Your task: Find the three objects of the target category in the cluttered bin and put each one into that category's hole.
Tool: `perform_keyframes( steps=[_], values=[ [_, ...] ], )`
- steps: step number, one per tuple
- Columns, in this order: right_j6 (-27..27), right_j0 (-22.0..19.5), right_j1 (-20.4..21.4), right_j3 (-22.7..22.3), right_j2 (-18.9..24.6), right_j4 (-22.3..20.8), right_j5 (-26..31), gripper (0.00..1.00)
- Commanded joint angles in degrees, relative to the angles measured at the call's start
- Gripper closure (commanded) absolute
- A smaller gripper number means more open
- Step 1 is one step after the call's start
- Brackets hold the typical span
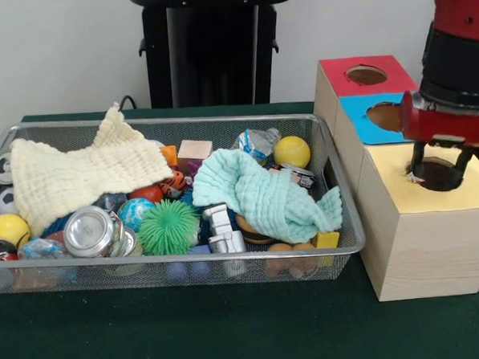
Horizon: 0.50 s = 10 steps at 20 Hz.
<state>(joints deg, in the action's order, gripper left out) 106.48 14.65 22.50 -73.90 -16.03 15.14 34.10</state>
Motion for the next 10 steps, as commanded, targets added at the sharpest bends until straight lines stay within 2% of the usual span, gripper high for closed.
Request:
perform_keyframes(
  steps=[1,10],
  values=[
    [7.2,-3.2,9.1,-8.3,3.1,1.2,7.5,0.0],
    [4.3,-4.7,14.2,-9.2,3.1,-0.9,13.1,0.0]
  ],
)
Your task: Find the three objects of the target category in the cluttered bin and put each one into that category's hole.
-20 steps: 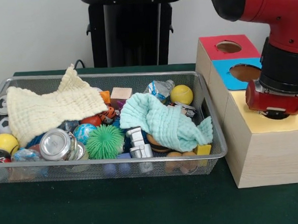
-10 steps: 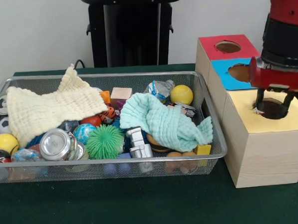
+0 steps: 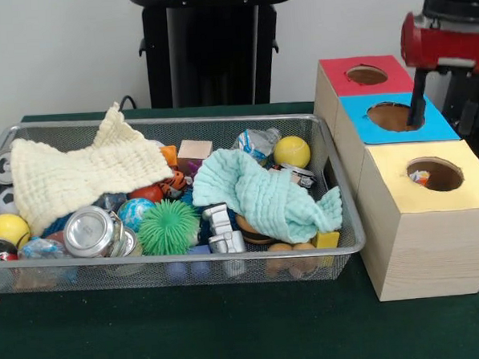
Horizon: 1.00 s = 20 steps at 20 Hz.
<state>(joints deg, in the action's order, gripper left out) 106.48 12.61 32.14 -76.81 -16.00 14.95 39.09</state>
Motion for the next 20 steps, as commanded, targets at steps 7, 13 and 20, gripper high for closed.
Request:
perform_keyframes(
  steps=[7,13,20],
  values=[
    [3.0,-3.8,8.8,-7.0,1.0,-3.0,9.0,0.0],
    [-4.8,-9.2,13.2,-7.5,2.0,-5.7,10.6,0.0],
    [-6.8,-12.8,13.4,-6.2,4.9,-8.5,9.7,0.0]
  ],
)
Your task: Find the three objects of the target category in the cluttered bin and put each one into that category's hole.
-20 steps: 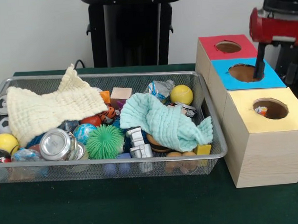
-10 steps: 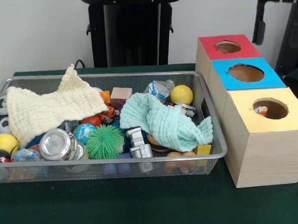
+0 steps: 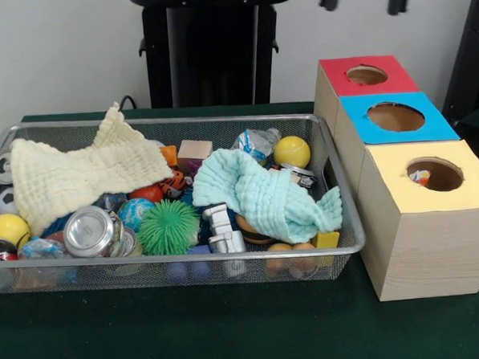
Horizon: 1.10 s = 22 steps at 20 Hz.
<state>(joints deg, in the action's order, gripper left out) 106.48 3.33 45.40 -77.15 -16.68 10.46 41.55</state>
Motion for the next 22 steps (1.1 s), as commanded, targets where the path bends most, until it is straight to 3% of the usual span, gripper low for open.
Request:
perform_keyframes(
  steps=[1,10,22],
  values=[
    [-6.6,-3.7,0.2,-5.8,6.0,-4.3,7.4,0.0],
    [-5.3,-4.7,1.1,-6.2,7.4,-6.2,9.6,0.0],
    [-8.3,-8.5,2.2,-6.1,10.3,-9.8,9.9,0.0]
  ],
)
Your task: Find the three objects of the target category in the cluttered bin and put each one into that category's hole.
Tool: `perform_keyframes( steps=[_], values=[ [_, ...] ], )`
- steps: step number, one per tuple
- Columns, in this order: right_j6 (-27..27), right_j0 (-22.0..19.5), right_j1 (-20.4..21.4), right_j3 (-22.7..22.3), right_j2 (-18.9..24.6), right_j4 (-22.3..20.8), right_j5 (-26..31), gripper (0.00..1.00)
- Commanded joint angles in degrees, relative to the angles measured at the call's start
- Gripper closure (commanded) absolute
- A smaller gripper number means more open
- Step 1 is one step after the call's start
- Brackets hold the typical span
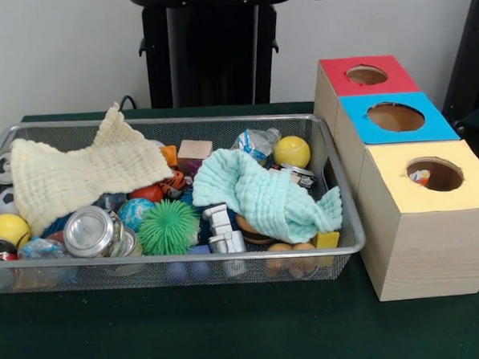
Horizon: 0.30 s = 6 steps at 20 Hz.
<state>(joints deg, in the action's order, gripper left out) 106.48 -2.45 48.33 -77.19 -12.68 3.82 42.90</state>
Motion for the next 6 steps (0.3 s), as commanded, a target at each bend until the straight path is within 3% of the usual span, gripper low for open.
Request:
perform_keyframes(
  steps=[1,6],
  values=[
    [-8.0,-2.7,-0.6,-6.2,6.4,-3.4,8.7,0.0],
    [-7.5,-3.0,0.1,-7.2,7.3,-4.1,8.2,0.0]
  ],
)
